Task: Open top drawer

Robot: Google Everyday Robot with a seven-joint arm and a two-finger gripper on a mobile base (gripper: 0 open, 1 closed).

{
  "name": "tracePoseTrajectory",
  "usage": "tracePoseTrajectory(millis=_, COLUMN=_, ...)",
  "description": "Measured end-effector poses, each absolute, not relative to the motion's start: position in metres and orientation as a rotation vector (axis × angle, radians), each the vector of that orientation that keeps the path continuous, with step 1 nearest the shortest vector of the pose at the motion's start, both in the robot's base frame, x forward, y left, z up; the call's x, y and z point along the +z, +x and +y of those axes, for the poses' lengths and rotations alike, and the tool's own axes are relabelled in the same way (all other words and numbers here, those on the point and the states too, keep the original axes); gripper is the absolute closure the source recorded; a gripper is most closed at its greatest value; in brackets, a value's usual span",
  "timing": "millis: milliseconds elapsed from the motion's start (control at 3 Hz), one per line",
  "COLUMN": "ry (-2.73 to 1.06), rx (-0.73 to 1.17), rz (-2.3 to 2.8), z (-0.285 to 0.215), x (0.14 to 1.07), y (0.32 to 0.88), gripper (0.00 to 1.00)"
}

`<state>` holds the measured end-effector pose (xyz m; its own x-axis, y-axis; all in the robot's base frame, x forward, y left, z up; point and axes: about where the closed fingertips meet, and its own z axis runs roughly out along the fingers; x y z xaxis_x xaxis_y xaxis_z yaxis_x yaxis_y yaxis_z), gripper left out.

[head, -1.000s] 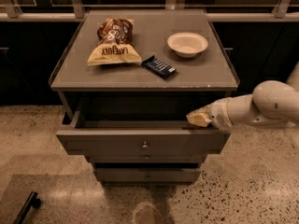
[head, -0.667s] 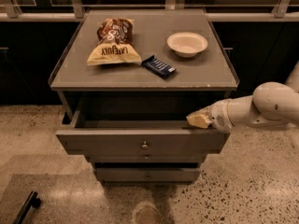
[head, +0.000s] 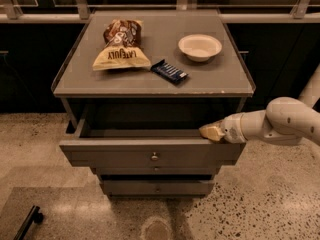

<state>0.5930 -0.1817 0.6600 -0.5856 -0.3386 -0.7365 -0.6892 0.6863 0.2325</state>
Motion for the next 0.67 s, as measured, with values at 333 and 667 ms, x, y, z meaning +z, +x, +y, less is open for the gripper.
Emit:
tracePoseTrajectory(millis=333, ry=-0.776, rx=0.674, rz=2.228, z=-0.183, x=0.655, y=0.595, gripper=1.0)
tracePoseTrajectory(millis=667, ry=-0.82, rx=0.713, rz=2.269, z=-0.181, x=0.642, y=0.582, gripper=1.0)
